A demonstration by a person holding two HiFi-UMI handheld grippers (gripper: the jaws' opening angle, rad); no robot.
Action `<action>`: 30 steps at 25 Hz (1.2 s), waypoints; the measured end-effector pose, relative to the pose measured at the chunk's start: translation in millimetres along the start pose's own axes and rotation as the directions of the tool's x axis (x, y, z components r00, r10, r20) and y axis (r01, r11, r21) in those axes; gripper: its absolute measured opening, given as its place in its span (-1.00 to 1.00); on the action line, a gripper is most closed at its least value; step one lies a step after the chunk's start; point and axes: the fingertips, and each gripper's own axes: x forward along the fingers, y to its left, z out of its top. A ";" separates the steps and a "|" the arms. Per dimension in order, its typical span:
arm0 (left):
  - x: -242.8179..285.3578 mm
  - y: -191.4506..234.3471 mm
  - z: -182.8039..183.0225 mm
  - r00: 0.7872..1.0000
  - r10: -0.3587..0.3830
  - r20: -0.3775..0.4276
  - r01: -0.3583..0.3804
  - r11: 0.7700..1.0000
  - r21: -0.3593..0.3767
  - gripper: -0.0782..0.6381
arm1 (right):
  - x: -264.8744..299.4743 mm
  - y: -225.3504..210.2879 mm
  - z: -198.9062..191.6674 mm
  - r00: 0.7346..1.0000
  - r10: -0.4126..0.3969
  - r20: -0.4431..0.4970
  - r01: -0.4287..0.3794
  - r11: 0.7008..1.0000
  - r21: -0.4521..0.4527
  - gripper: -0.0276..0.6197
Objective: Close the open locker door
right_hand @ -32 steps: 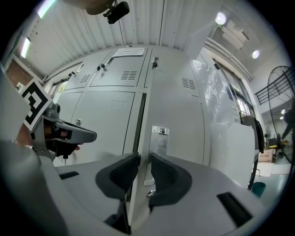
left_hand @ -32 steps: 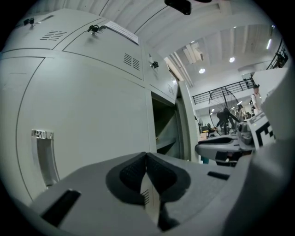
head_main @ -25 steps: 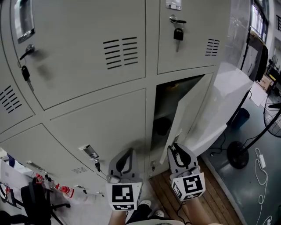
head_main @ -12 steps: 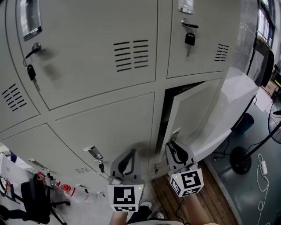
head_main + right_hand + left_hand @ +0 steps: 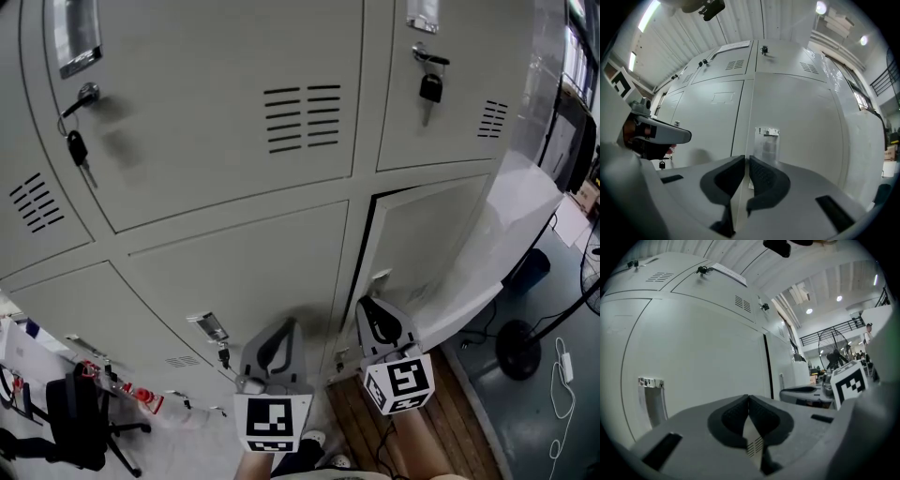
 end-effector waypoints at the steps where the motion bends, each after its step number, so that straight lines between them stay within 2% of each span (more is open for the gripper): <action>1: 0.6 0.6 -0.3 1.000 0.000 0.000 0.000 1.000 0.001 -0.77 | 1.7 -0.7 -0.6 1.000 -0.002 -0.001 0.002 1.000 0.001 -0.78; 5: 1.9 2.3 -1.4 1.000 0.008 -0.011 -0.009 1.000 -0.021 -0.77 | 6.1 -5.1 -3.7 1.000 -0.007 -0.001 0.007 1.000 0.022 -0.82; 8: 4.2 4.6 -2.2 1.000 0.008 -0.004 -0.008 1.000 0.000 -0.77 | 10.4 -5.0 -3.9 1.000 -0.005 -0.003 0.005 1.000 0.013 -0.82; 22: 7.7 8.1 -1.4 1.000 0.019 -0.011 -0.019 0.999 -0.037 -0.77 | 25.6 -7.3 -5.7 1.000 -0.008 -0.002 0.008 1.000 0.022 -0.83; 30: 10.1 7.0 -5.5 1.000 0.010 -0.009 -0.010 1.000 -0.006 -0.77 | 22.0 -6.6 -4.2 1.000 -0.008 0.002 0.008 0.999 0.034 -0.82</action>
